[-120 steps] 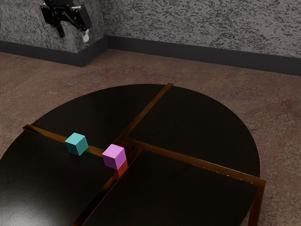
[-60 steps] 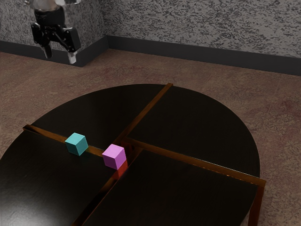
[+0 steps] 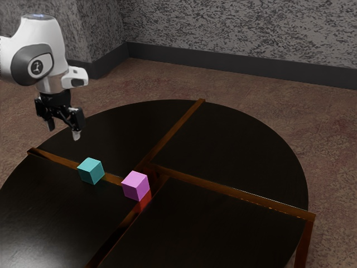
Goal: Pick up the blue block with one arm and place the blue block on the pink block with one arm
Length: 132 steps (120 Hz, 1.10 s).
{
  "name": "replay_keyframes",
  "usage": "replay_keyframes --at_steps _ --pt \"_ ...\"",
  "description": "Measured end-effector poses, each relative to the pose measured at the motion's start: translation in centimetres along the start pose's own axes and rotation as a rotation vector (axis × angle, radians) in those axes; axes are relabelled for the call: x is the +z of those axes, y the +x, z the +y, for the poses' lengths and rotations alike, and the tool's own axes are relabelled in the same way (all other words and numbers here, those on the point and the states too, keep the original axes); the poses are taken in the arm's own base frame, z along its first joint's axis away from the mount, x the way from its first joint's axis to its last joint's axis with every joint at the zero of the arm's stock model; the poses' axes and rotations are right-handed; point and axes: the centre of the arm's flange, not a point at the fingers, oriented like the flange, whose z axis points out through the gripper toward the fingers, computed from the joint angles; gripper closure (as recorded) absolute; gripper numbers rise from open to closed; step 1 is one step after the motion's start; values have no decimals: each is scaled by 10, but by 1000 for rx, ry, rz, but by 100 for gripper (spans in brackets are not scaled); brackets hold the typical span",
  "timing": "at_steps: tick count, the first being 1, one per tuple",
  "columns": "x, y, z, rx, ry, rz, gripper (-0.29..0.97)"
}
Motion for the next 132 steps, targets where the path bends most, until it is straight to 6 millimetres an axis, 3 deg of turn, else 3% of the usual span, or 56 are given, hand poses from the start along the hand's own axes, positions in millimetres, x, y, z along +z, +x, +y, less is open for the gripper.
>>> replay_keyframes --at_steps 39,63,83,111,132 --pt "86 24 -19 68 20 3 0" --pt "120 38 -13 115 14 22 0" --pt "135 46 -12 146 14 36 0" --pt "151 45 -41 108 -1 35 0" --pt "164 49 -41 119 -8 38 0"
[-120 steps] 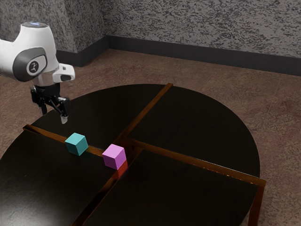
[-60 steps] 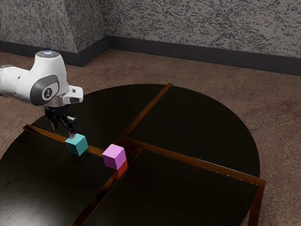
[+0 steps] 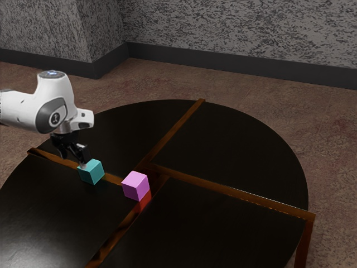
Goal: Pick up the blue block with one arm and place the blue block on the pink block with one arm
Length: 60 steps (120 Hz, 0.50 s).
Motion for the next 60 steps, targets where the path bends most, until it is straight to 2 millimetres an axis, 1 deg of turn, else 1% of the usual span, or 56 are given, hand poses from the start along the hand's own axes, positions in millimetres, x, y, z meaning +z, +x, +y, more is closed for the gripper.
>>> replay_keyframes --at_steps 12,38,60 --pt "4 6 6 14 -6 8 0" --pt "11 28 1 19 -5 26 0" --pt "28 33 -2 6 -25 11 0"
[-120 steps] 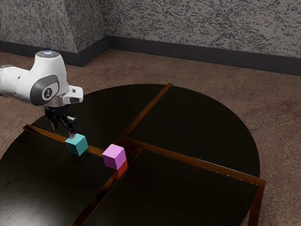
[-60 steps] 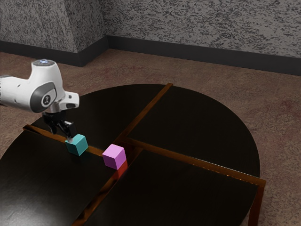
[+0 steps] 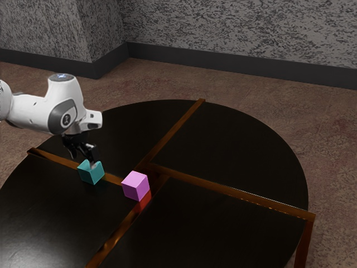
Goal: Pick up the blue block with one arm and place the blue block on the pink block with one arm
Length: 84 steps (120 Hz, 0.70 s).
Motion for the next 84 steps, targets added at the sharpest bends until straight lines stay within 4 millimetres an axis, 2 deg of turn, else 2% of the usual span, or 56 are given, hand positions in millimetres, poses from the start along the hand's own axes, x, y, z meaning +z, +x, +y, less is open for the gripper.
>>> replay_keyframes --at_steps 34,84 --pt "23 10 -7 -17 -20 -15 0" --pt "35 24 -7 -5 -21 -19 0"
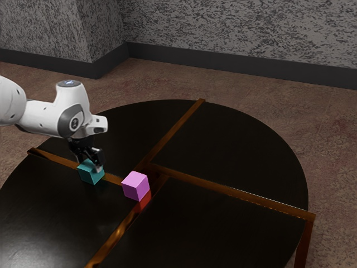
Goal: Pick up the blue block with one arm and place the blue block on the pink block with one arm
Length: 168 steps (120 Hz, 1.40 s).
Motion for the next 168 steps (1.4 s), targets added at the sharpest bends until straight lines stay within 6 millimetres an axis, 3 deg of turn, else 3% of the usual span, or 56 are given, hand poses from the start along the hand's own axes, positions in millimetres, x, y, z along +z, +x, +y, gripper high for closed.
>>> replay_keyframes --at_steps 64,105,132,154,168 --pt "18 2 -4 2 -6 -23 0" --pt "19 4 -5 -1 -8 -21 22" --pt "19 4 -5 -8 -8 -20 27" --pt "11 5 -4 -20 -10 -7 28" --pt "-6 11 13 -4 -23 23 29"
